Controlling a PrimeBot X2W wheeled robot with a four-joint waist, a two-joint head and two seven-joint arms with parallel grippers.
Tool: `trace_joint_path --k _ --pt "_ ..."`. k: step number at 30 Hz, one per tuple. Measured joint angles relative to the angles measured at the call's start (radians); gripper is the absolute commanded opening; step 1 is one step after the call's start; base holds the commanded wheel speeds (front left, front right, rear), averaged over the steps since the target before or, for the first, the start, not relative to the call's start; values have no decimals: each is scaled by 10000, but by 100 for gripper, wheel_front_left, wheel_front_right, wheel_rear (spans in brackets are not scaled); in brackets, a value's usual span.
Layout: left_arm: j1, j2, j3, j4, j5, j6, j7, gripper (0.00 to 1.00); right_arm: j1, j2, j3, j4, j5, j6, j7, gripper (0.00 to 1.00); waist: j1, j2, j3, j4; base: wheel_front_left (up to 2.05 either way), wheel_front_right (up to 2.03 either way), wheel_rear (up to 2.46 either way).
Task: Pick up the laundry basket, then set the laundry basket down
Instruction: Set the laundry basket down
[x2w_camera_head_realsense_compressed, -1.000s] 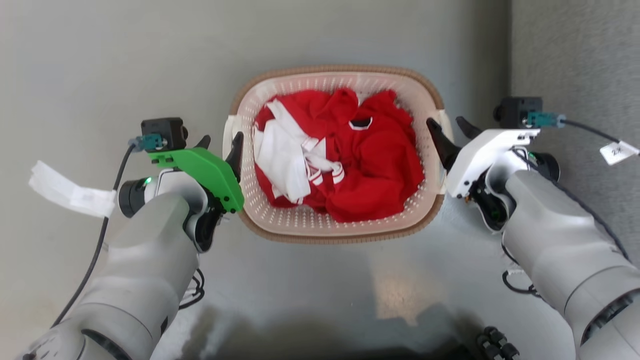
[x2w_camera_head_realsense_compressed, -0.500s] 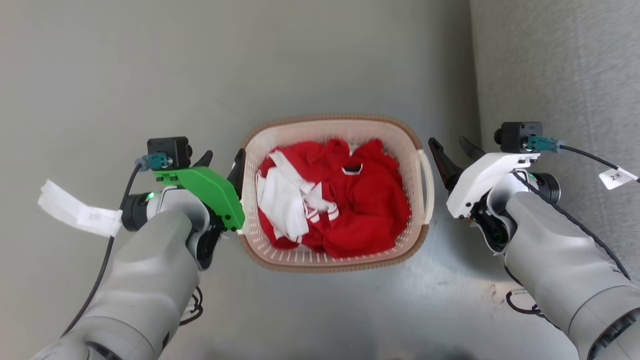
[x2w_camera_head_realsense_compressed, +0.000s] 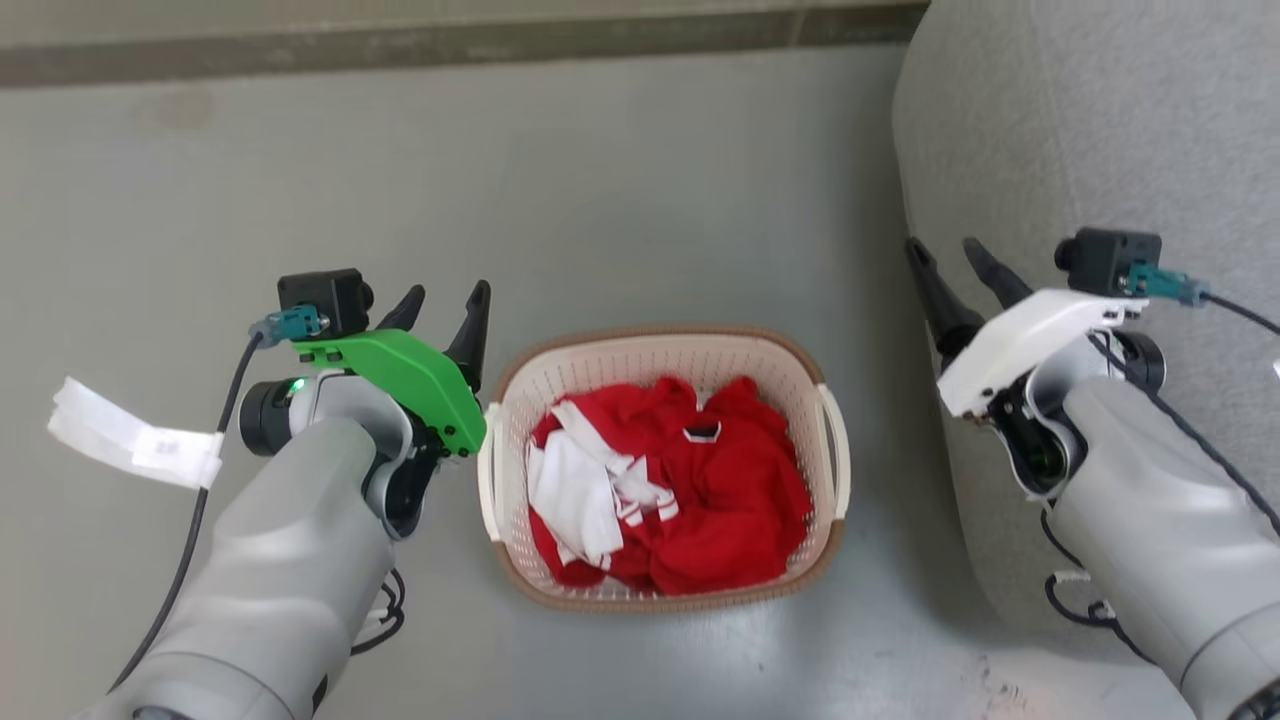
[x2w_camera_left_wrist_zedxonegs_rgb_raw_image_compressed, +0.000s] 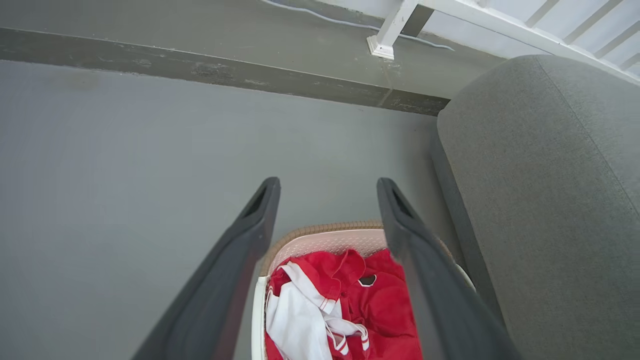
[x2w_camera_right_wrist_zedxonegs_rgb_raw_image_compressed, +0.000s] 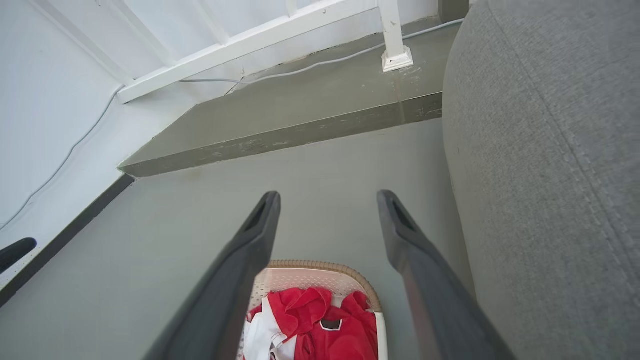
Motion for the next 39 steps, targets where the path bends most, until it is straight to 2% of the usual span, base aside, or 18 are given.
trace_joint_path --k 12,23,29,36,39 --pt "980 428 1187 -1875 1689 357 0 100 1302 -134 -1534 -1856 -1053 -21 -2 100 0 0 -1371 151 0 0 0" --pt "2295 828 2681 -4011 3150 1089 0 100 2635 -196 -2993 -3722 -2196 -372 -2 100 0 0 -2203 307 0 0 0" --pt "3145 840 3304 -5102 3891 1411 -2 100 3359 -84 -3400 -4498 -2777 -397 -2 100 0 0 -2512 336 0 0 0" --pt "4125 838 4130 -6148 4579 1781 0 100 4029 203 -3939 -5271 -3296 -639 -2 100 0 0 -2686 357 0 0 0" --pt "4574 817 4426 -6424 4750 1804 0 100 4236 268 -4176 -5455 -3448 -646 -2 100 0 0 -2768 348 0 0 0"
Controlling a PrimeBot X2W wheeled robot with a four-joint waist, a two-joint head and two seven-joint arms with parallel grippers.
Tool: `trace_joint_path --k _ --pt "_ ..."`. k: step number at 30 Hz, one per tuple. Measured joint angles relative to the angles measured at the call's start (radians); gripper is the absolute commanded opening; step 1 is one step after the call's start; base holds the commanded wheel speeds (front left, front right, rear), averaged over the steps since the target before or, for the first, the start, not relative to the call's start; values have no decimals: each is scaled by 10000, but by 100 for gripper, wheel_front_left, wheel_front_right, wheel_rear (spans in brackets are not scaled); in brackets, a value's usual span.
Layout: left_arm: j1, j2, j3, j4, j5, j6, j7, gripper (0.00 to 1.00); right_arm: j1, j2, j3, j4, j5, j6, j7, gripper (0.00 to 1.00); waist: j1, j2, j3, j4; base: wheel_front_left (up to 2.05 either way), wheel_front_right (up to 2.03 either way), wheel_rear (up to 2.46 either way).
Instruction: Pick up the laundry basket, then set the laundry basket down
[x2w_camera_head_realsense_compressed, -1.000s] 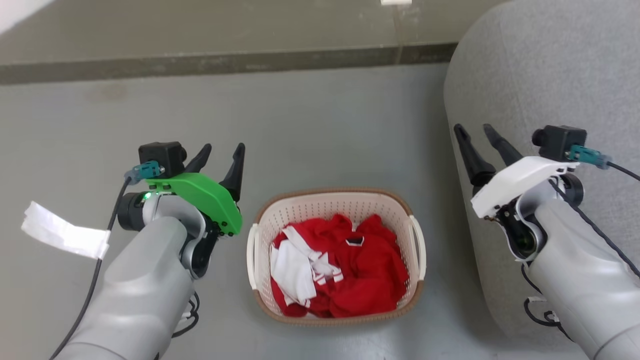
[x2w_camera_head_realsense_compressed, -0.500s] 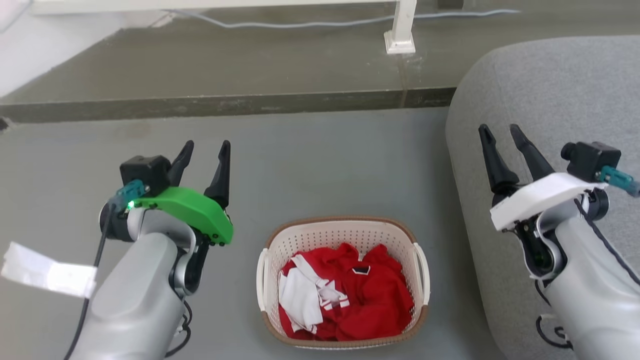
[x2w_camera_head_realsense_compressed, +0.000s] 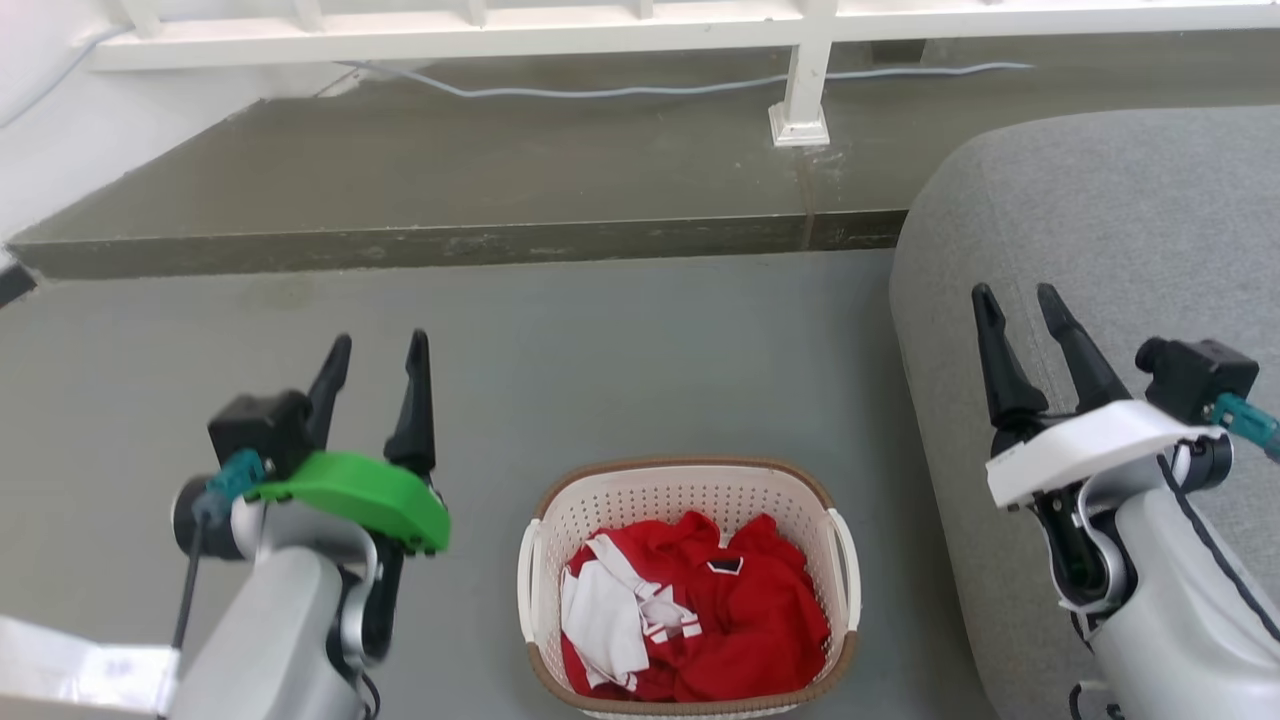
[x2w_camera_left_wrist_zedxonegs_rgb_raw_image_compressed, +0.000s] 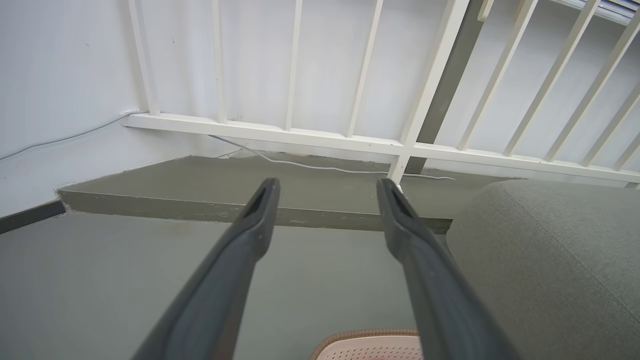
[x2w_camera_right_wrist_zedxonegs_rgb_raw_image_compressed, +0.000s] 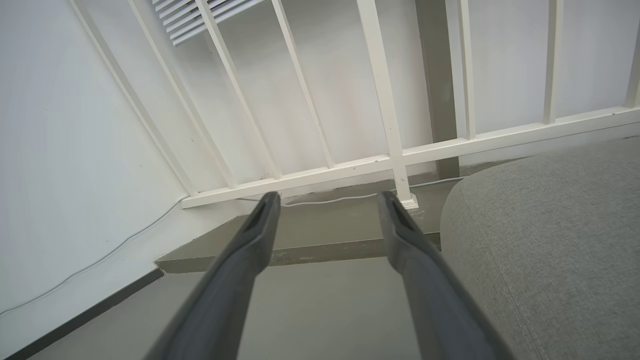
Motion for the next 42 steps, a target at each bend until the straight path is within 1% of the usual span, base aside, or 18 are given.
trace_joint_path --k 15,19,25,34,36,42 --pt "1296 -272 518 -1154 819 42 0 100 874 190 -372 -518 -780 -2 -2 100 0 0 -210 -12 0 0 0" --pt "1527 -324 640 -1336 1162 42 -2 100 1040 251 -458 -604 -988 0 -2 100 0 0 -215 -13 0 0 0" --pt "1814 -384 732 -1553 1312 40 0 100 1220 399 -589 -694 -1118 15 0 100 0 0 -216 -11 0 0 0" --pt "2071 -541 924 -1779 1421 -63 0 100 1396 525 -755 -779 -1310 36 0 100 0 0 -190 5 0 0 0" --pt "2106 -552 959 -1816 1463 -113 0 100 1414 550 -779 -780 -1329 102 -2 100 0 0 -179 8 0 0 0" --pt "2238 -623 1064 -1868 1726 -234 0 100 1415 633 -878 -798 -1557 140 -2 100 0 0 -140 10 0 0 0"
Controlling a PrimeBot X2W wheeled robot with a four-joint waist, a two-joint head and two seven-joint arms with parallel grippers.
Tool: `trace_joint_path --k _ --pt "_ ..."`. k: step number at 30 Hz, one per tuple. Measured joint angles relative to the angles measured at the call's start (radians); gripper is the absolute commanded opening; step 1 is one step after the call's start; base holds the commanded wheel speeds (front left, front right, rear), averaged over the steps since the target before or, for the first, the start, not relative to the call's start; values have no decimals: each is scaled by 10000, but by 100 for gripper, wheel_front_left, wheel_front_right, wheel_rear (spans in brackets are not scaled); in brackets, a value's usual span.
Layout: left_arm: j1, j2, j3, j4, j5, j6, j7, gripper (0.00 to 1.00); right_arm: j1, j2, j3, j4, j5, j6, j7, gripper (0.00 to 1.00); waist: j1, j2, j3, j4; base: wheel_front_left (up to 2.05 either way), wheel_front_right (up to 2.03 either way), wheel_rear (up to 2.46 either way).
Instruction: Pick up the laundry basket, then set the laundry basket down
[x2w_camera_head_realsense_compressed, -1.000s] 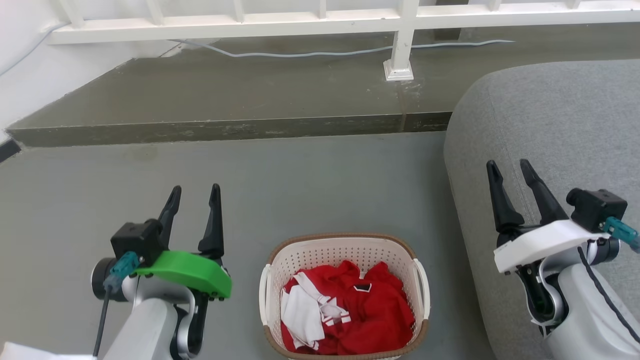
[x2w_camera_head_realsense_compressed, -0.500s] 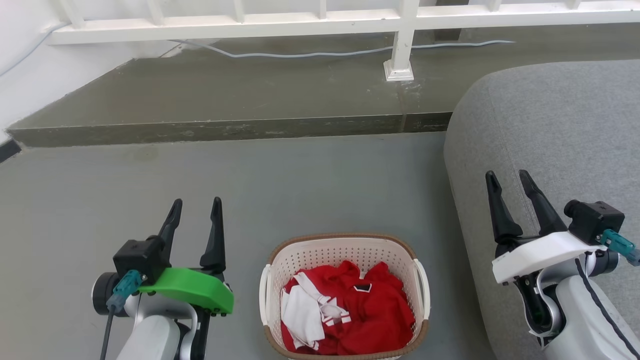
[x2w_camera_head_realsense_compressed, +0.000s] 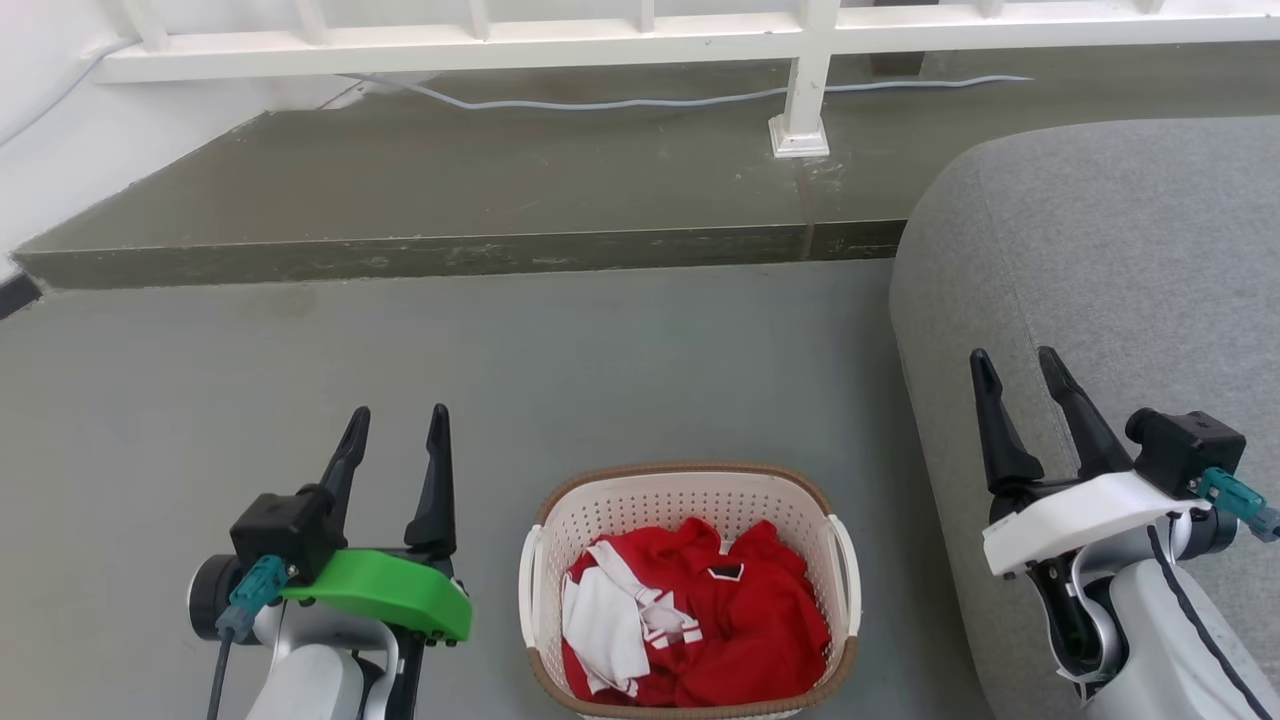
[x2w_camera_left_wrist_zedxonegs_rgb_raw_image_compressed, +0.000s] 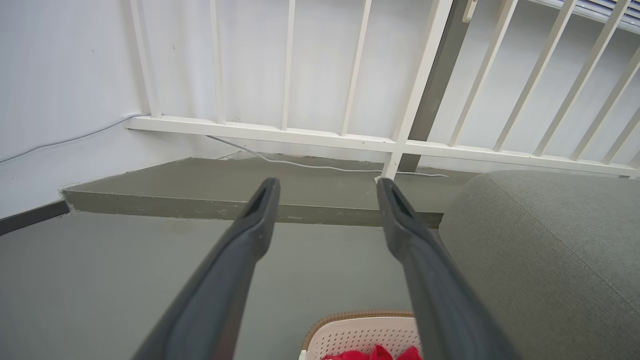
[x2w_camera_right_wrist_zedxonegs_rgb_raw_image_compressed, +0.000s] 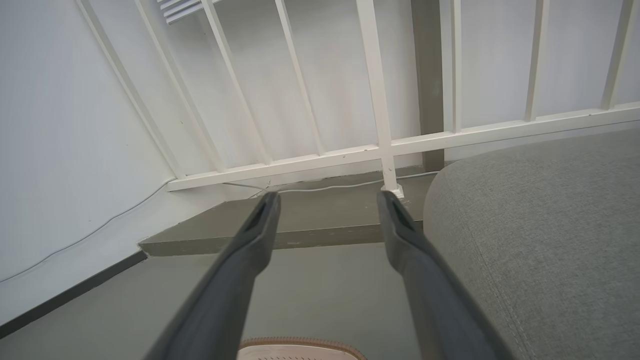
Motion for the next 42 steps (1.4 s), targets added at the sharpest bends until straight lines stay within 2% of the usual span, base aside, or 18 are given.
trace_joint_path --k 16,17,28,42 --pt "114 -136 282 -119 136 -286 0 100 17 140 -199 0 -194 144 2 100 0 0 35 -40 0 0 0" --pt "130 -153 272 -113 128 -328 0 0 19 151 -201 25 -198 142 4 0 0 0 32 -45 0 0 0" --pt "523 -259 255 362 -247 -355 92 0 426 374 -314 500 226 132 153 0 0 0 7 -38 0 0 0" --pt "530 -272 683 353 -2056 -545 543 0 407 447 -708 548 2109 140 732 0 0 0 -46 -27 0 0 0"
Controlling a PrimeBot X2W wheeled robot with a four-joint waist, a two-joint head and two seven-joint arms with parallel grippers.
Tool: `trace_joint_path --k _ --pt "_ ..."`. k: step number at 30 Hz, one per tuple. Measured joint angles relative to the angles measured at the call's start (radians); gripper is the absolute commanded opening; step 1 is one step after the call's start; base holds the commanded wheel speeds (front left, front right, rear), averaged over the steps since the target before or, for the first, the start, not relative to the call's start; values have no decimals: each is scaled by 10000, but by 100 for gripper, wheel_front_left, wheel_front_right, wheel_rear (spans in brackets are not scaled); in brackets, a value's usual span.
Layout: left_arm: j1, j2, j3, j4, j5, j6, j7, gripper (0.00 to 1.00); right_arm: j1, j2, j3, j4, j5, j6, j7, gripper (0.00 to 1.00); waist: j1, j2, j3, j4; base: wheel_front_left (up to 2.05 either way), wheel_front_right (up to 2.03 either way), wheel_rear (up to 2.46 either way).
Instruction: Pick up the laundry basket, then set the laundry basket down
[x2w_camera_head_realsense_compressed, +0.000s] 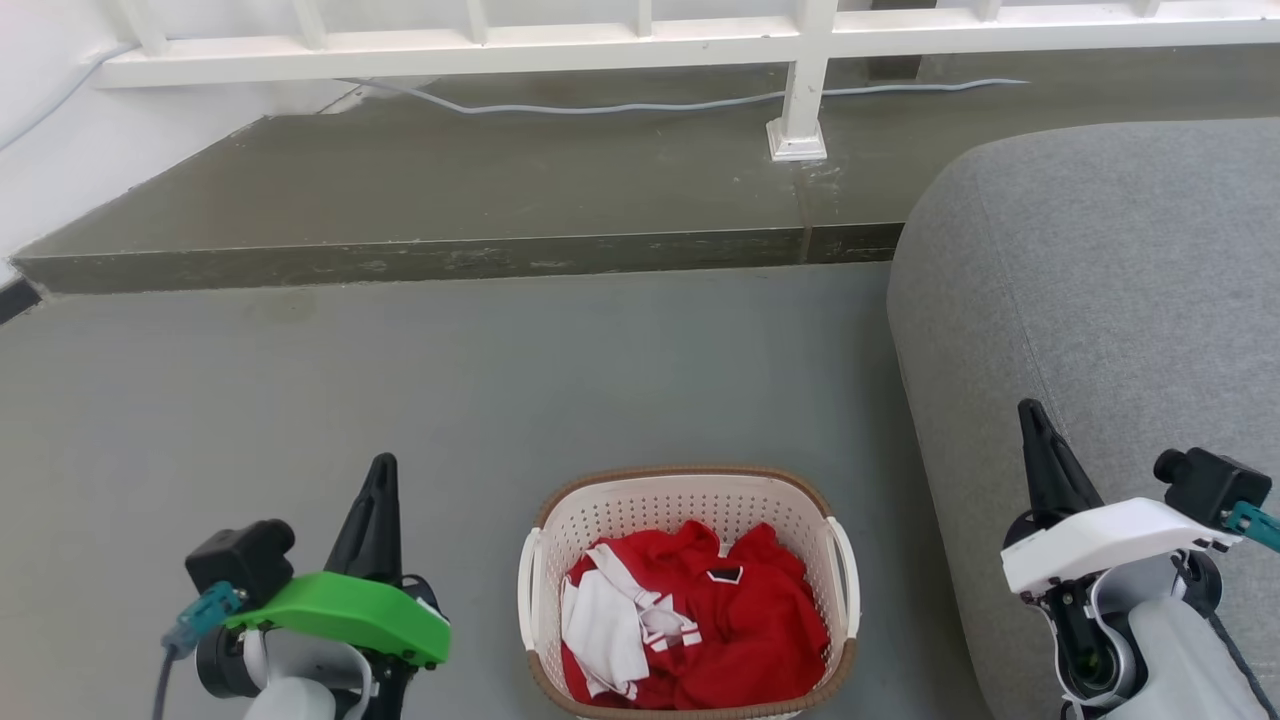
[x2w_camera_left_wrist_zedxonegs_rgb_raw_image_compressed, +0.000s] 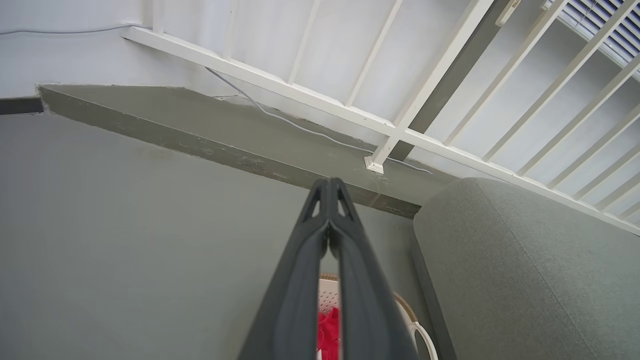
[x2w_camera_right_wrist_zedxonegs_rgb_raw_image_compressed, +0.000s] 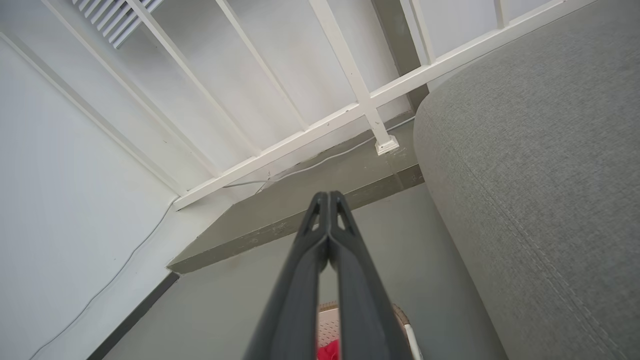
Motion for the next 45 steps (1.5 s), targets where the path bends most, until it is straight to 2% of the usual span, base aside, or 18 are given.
trace_joint_path --k 27,45 --pt "1 0 888 92 -3024 -268 838 0 -3 167 -734 -36 2928 92 924 0 0 0 -95 15 0 0 0" --pt "1 8 1511 276 -5210 -604 1440 0 -4 295 -1239 -128 5141 167 1538 0 0 0 -165 30 0 0 0"
